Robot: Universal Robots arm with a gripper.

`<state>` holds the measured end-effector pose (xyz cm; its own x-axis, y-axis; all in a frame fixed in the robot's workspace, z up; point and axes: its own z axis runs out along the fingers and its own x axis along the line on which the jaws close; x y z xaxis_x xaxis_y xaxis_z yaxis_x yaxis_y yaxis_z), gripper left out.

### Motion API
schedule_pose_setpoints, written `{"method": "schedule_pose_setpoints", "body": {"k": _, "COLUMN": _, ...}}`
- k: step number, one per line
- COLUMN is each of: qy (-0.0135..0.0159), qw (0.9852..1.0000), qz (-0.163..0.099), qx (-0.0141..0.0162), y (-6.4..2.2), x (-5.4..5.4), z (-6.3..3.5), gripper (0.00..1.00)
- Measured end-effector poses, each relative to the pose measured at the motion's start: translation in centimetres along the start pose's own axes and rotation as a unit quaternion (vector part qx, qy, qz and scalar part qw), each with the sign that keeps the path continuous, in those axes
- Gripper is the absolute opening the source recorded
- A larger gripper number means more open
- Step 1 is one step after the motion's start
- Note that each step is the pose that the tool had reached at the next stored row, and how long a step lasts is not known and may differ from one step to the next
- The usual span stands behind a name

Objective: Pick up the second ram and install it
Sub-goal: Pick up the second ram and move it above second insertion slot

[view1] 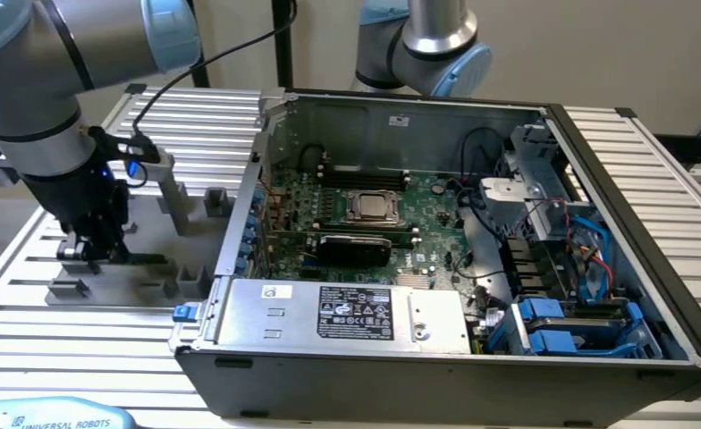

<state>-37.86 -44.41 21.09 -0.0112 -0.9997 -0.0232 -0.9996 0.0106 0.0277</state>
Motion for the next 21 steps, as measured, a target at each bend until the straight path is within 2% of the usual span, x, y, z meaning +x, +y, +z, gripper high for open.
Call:
{"method": "schedule_pose_setpoints", "body": {"k": 15, "qy": 0.0, "qw": 1.0, "qz": 0.0, "qx": 0.0, "y": 0.06, "x": -0.2, "z": -6.62, "gripper": 0.13}}
{"method": "schedule_pose_setpoints", "body": {"k": 21, "qy": 0.0, "qw": 1.0, "qz": 0.0, "qx": -0.0001, "y": -0.21, "x": -0.2, "z": -9.36, "gripper": 0.13}}
